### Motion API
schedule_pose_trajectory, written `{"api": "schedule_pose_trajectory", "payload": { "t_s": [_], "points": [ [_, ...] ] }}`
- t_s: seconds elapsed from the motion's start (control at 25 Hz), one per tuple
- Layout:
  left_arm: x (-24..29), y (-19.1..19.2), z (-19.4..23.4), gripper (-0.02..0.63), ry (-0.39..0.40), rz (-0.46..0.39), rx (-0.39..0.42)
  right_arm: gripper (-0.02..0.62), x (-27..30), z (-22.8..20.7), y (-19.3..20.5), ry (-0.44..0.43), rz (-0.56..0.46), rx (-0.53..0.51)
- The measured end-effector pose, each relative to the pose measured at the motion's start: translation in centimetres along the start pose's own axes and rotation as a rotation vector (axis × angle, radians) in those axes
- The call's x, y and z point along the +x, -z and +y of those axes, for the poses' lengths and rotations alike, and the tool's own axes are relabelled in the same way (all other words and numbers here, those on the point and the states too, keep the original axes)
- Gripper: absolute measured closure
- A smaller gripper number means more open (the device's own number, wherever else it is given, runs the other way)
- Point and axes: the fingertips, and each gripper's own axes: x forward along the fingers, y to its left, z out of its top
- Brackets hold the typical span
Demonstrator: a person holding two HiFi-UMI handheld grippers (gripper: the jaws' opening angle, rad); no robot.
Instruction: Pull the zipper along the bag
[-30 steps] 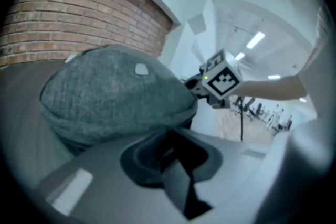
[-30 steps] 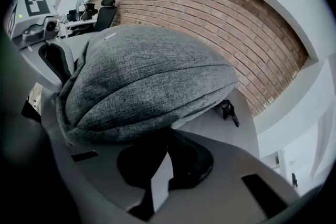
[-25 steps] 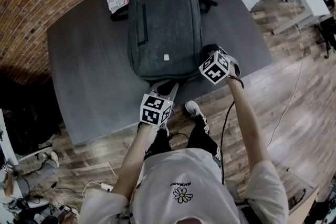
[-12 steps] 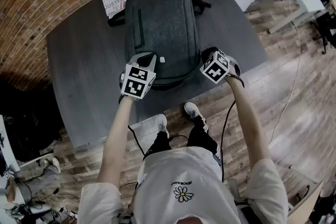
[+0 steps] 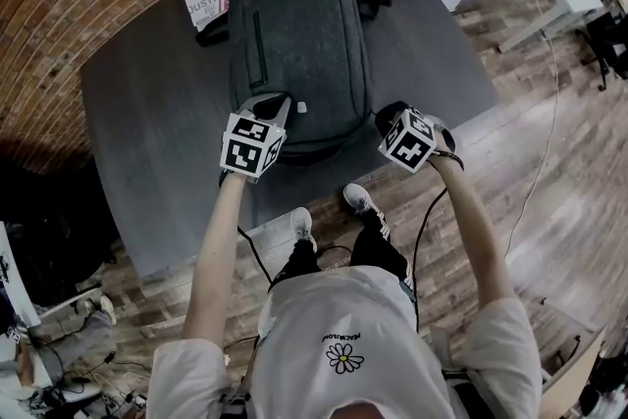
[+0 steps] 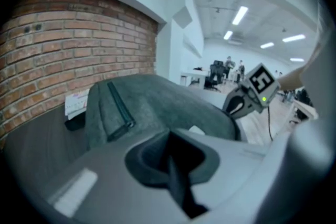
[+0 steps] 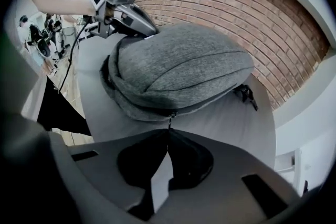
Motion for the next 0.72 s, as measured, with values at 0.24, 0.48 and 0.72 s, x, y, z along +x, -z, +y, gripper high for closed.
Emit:
{"api": "schedule_pose_trajectory", "payload": {
  "t_s": [0.24,0.48,0.72],
  "points": [
    [0.3,0.0,0.0,0.606,0.024,-0.009,-0.023,0.591,-0.8,4.7,-1.1,-0.089,-0.038,0.041],
    [0.6,0.0,-0.1,0.607,0.038,-0.018,-0.035,0.586,-1.2,10.6,-4.9,-0.169,-0.113,0.151],
    [0.8,0.2,-0.2,0.607,0.045,-0.018,-0.047,0.583,-0.5,13.1,-8.3,-0.227,-0.138,0.216]
  ]
}}
